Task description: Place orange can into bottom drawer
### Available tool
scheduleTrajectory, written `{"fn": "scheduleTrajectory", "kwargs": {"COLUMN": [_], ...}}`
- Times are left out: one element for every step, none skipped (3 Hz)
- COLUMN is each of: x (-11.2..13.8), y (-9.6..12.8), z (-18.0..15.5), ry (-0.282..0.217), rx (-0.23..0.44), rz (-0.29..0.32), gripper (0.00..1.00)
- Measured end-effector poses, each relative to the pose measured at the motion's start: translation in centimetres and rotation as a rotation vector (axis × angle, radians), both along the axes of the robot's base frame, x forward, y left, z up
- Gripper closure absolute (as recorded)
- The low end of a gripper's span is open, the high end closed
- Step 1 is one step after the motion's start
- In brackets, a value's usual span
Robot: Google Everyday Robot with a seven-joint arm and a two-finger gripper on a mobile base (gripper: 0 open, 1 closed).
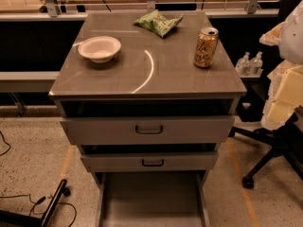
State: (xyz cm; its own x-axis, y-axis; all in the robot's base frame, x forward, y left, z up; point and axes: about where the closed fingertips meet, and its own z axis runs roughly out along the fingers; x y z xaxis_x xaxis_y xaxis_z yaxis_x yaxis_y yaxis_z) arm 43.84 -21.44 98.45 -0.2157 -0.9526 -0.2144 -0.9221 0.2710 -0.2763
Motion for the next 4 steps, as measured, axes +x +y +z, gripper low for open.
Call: {"fn": "scheduleTrajectory", "kwargs": {"x": [0.0, 2.1, 6.5, 12.0], "y": [0.0, 0.2, 1.2, 3.1], "z": [0.0, 0.5, 1.6, 3.0], "ry": [0.000, -0.069, -0.184, -0.290], "rx": [0.000, 0.058, 0.236, 0.435], "rz": [0.000, -0.021, -0.096, -0.134], "gripper": [0.00, 0.00, 0.00, 0.00]}}
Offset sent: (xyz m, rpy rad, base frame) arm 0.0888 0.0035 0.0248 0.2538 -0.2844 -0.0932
